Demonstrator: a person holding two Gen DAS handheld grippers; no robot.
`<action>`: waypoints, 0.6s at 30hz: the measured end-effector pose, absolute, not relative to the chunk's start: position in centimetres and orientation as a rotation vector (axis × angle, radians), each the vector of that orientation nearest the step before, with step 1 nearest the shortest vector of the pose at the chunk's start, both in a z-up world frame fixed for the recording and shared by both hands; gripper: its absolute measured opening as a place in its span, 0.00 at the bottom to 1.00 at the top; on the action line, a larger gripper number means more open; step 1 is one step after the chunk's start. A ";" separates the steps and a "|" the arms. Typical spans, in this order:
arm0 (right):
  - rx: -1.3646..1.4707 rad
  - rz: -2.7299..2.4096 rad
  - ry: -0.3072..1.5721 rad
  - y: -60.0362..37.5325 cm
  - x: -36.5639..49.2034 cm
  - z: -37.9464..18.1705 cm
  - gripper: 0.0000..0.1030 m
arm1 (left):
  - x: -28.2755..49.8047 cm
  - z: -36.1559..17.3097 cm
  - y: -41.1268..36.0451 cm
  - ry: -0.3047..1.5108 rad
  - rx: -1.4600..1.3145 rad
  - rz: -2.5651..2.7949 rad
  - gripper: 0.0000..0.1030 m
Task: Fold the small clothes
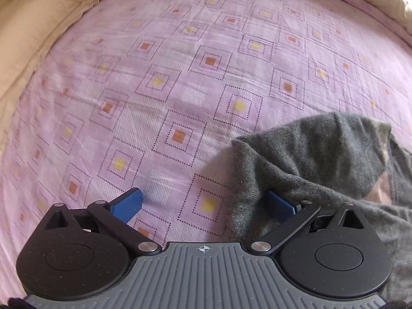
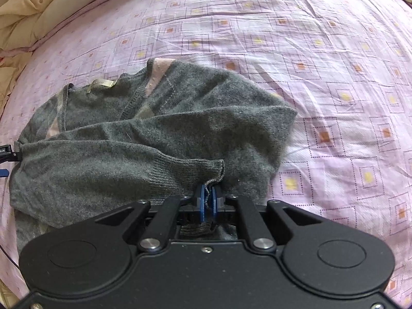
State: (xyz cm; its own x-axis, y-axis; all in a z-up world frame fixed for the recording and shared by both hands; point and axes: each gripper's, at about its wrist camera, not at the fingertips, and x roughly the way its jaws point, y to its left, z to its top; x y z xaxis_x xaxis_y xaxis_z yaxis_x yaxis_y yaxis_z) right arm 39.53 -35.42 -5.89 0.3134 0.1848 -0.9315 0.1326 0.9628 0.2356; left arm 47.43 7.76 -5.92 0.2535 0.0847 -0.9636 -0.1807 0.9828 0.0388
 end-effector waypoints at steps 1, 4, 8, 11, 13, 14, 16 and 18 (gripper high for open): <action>0.301 0.041 1.256 -35.6 39.5 -5.8 0.15 | 47.4 -5.9 7.9 1.304 -0.088 0.170 1.00; 0.385 0.095 1.246 -36.1 39.3 -5.5 0.51 | 46.9 -5.4 8.0 1.301 -0.066 0.136 1.00; 0.292 0.069 1.192 -35.4 37.9 -3.6 0.75 | 44.9 -3.9 7.5 1.275 -0.031 0.107 1.00; 0.293 0.070 1.185 -36.0 36.0 -3.0 0.82 | 42.2 -2.6 7.3 1.258 -0.020 0.075 1.00; 0.292 0.070 1.188 -36.6 34.3 -2.8 0.84 | 40.4 -2.0 7.4 1.253 -0.007 0.055 1.00; 0.291 0.072 1.193 -36.9 33.5 -2.7 0.84 | 39.2 -1.7 7.5 1.252 0.001 0.040 1.00; 0.288 0.082 1.206 -37.2 31.7 -2.8 0.84 | 37.0 -1.5 7.6 1.255 0.018 0.012 1.00; 0.280 0.101 1.228 -37.3 29.3 -2.9 0.85 | 34.6 -1.3 7.6 1.264 0.033 -0.014 1.00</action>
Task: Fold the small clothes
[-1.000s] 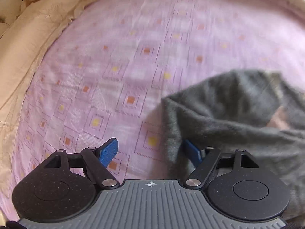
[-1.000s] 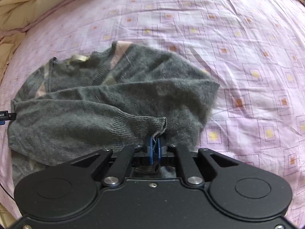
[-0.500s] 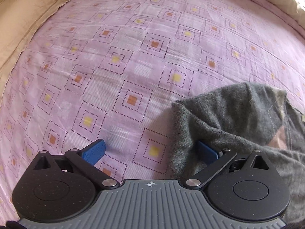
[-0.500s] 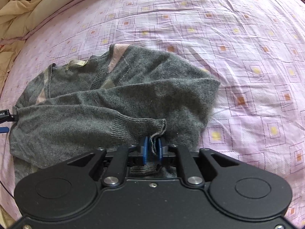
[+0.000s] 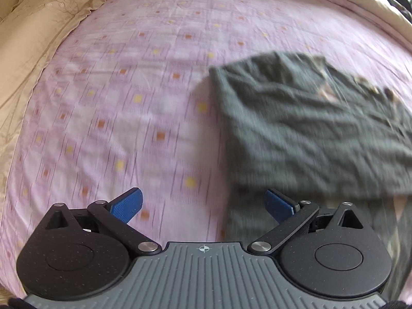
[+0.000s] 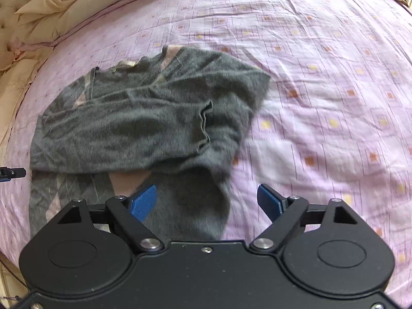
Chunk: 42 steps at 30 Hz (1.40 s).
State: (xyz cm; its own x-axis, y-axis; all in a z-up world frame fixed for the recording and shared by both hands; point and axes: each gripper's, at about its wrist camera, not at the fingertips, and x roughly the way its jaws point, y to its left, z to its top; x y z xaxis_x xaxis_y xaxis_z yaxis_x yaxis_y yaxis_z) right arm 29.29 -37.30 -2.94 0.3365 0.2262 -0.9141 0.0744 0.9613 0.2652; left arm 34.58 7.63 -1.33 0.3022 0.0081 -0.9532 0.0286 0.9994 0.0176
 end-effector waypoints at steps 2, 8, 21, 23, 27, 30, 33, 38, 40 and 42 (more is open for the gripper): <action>0.271 0.123 1.253 -37.2 27.0 -3.0 0.85 | 32.2 -1.3 7.7 1.274 0.036 -0.037 1.00; 0.265 0.263 1.318 -35.4 20.7 -3.5 0.85 | 24.7 -1.9 7.7 1.307 0.036 -0.112 1.00; 0.274 0.536 1.457 -30.4 16.2 -6.7 0.87 | 16.6 -5.8 7.5 1.413 0.097 -0.261 1.00; 0.274 0.560 1.445 -30.1 16.3 -6.8 0.92 | 16.6 -6.1 7.2 1.393 0.124 -0.266 1.00; 0.295 0.578 1.441 -30.1 16.5 -6.9 0.92 | 16.8 -6.1 7.0 1.365 0.123 -0.255 1.00; 0.301 0.593 1.422 -30.4 16.2 -7.1 0.92 | 16.6 -6.2 6.8 1.359 0.127 -0.230 1.00; 0.341 0.574 1.414 -31.0 16.2 -7.2 0.88 | 16.8 -6.4 6.0 1.375 0.137 -0.200 1.00; 0.399 0.524 1.465 -32.0 16.4 -8.0 0.14 | 17.1 -5.5 5.1 1.328 0.135 -0.219 0.76; 0.402 0.523 1.469 -32.1 16.2 -8.0 0.13 | 17.4 -4.7 4.4 1.318 0.141 -0.226 0.41; 0.432 0.520 1.464 -32.5 16.2 -7.6 0.13 | 17.8 -4.0 4.4 1.336 0.099 -0.239 0.10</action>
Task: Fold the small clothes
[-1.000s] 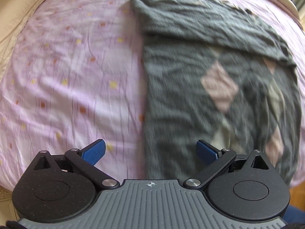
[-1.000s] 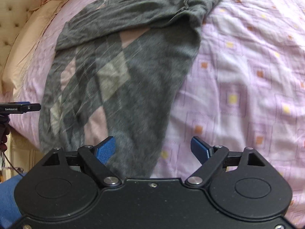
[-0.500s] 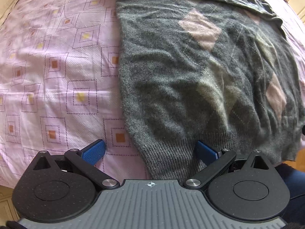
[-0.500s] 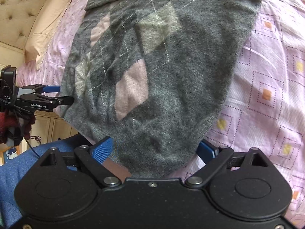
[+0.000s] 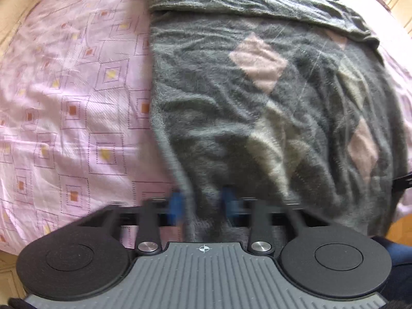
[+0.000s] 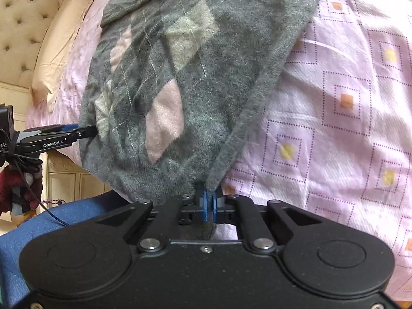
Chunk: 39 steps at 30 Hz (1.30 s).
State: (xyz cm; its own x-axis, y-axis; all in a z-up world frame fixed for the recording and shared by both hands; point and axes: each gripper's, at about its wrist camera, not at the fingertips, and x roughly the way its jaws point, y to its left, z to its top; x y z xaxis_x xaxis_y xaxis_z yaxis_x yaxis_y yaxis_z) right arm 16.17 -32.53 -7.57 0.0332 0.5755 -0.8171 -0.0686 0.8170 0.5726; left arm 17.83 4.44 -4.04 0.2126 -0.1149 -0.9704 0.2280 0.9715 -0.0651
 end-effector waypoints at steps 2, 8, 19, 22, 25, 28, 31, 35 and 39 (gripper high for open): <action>0.462 0.525 1.450 -33.2 16.3 -6.6 0.13 | 18.3 -3.3 4.9 1.344 0.043 -0.226 0.10; 0.568 0.534 1.416 -35.1 17.3 -3.9 0.13 | 20.0 -0.4 6.5 1.336 -0.126 -0.212 0.09; 0.851 0.418 1.228 -37.1 23.9 -1.1 0.12 | 27.3 4.0 7.8 1.171 -0.331 -0.187 0.04; 0.921 0.337 1.162 -38.3 26.8 -1.0 0.12 | 30.8 4.9 7.7 1.100 -0.354 -0.170 0.04; 0.956 0.266 1.131 -39.2 29.4 -1.7 0.13 | 34.0 5.4 7.3 1.051 -0.338 -0.157 0.05; 0.851 0.233 1.189 -39.1 31.2 -2.3 0.17 | 35.3 5.3 6.6 1.055 -0.267 -0.181 0.05; 0.812 0.233 1.239 -39.1 31.1 -3.2 0.31 | 34.3 4.1 6.0 1.121 -0.222 -0.221 0.17; 0.731 0.267 1.284 -38.8 29.4 -3.8 0.49 | 30.9 2.0 6.1 1.237 -0.264 -0.262 0.28; 0.660 0.308 1.288 -38.0 28.0 -4.4 0.49 | 27.0 0.6 6.1 1.315 -0.312 -0.267 0.43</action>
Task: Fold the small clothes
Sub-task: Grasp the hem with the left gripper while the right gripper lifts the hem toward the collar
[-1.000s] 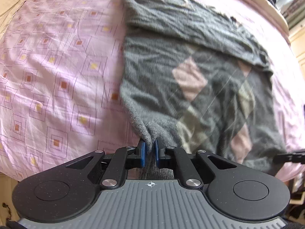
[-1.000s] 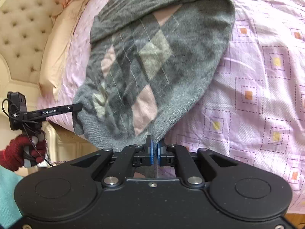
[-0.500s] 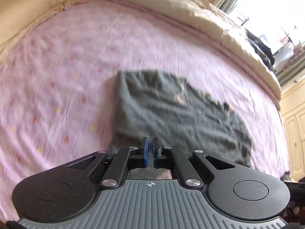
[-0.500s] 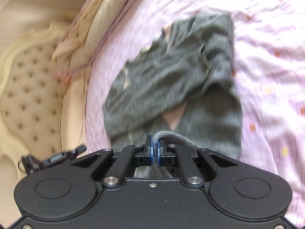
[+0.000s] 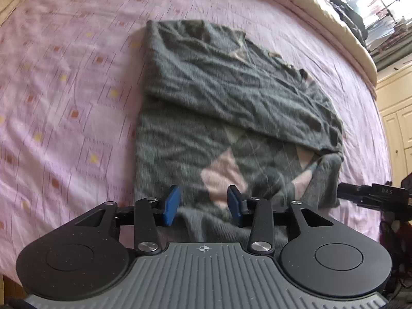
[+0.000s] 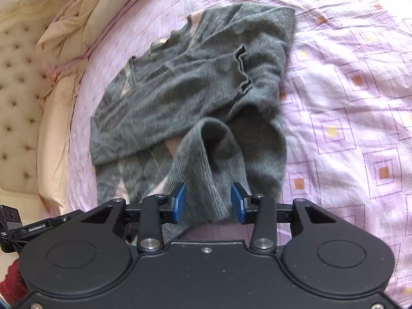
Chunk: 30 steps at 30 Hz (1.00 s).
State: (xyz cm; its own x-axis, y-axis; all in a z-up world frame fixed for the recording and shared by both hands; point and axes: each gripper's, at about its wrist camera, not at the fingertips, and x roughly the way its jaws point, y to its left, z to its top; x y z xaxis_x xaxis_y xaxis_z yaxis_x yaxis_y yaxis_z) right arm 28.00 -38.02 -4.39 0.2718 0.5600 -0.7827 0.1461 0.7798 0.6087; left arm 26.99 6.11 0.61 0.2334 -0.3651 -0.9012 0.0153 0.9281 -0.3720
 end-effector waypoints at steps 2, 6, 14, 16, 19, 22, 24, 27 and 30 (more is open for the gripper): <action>0.633 0.313 1.284 -37.5 27.7 -4.7 0.49 | 25.5 0.3 6.3 1.342 -0.327 -0.258 0.48; 0.591 0.323 1.264 -36.8 27.6 -4.8 0.49 | 23.3 -0.3 6.6 1.398 -0.400 -0.254 0.62; 0.559 0.327 1.252 -35.5 27.8 -4.9 0.49 | 22.1 -2.9 5.1 1.422 -0.409 -0.274 0.70; 0.548 0.328 1.260 -35.2 27.9 -5.0 0.49 | 22.4 -3.5 5.0 1.407 -0.451 -0.269 0.70; 0.519 0.331 1.271 -34.9 28.2 -5.0 0.49 | 22.9 -4.3 5.0 1.394 -0.507 -0.251 0.69; 0.523 0.324 1.274 -34.8 28.3 -5.1 0.49 | 23.5 -5.4 4.7 1.423 -0.534 -0.248 0.68; 0.523 0.319 1.275 -34.7 28.3 -5.1 0.45 | 23.7 -6.1 4.5 1.457 -0.538 -0.250 0.61; 0.520 0.324 1.286 -34.5 28.0 -4.8 0.12 | 23.6 -6.1 4.2 1.449 -0.531 -0.269 0.12; 0.550 0.351 1.274 -34.9 27.2 -3.8 0.12 | 23.6 -4.8 4.5 1.412 -0.590 -0.278 0.07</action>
